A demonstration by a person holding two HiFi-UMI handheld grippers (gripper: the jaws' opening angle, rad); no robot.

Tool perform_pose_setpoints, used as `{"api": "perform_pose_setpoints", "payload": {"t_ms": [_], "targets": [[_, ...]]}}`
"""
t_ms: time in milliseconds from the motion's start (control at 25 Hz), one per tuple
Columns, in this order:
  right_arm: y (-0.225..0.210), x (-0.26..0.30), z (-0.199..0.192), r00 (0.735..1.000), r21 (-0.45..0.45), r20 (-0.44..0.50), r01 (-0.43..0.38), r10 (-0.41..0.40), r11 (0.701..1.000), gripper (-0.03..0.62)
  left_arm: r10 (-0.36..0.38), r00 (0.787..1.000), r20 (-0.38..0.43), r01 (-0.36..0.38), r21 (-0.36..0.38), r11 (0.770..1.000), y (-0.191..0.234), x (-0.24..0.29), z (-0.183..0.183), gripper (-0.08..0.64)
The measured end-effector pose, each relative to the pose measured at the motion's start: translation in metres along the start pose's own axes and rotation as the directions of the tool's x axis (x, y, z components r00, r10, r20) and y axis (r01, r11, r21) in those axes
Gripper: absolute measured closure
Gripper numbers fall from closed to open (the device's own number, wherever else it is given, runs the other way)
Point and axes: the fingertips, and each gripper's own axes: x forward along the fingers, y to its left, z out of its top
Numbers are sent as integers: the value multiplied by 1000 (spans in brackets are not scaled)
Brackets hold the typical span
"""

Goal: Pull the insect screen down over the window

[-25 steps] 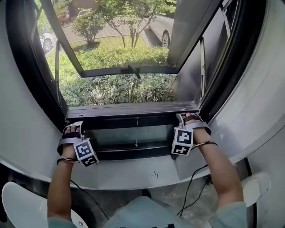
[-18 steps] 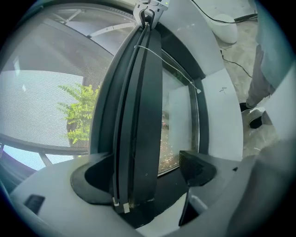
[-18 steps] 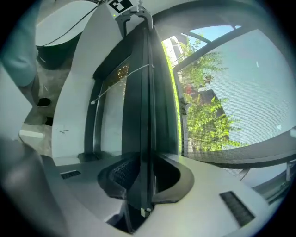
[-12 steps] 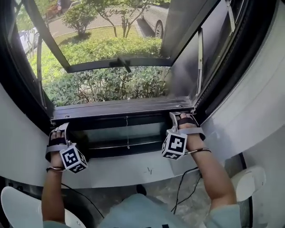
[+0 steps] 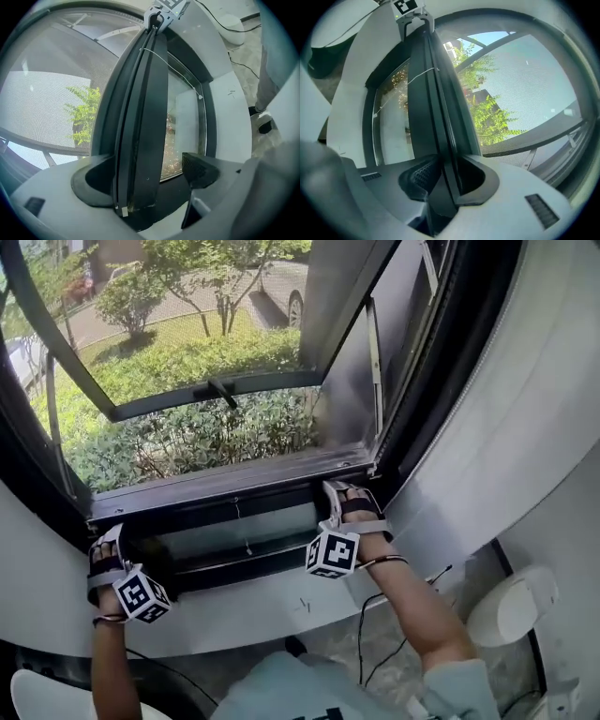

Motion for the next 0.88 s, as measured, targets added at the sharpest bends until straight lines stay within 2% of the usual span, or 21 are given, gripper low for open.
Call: {"api": "perform_pose_setpoints", "payload": {"t_ms": [80,280,480,600,680,800,880], "targets": [[0,-1,1,1000,18,8,27,-27,999,499,-5,1000,-3,5,4,1000,-2,-1,-2,123],[2,-5,-1,999,-60,10,41,-41,997,493,-12,1000,5,12,8,1000,-4,-3,-1,123],[-1,-10,-5,992,-93,116,65,-54,994,491,-3,1000,31,3,-5,1000,-2,-6,0,123],[-4,-10,-9,988,-128,146,74,-55,989,492,1,999,40,-1,-7,1000,0,-5,3,123],[-6,-10,-9,987,-94,155,58,-43,994,492,2,999,42,-2,-11,1000,1,-5,4,123],[-6,-9,-8,986,53,153,53,-61,997,499,-1,999,44,2,-23,1000,0,-3,5,123],[0,-3,-5,990,116,107,77,-90,990,502,-5,999,45,7,-37,999,-1,-2,4,123]]}}
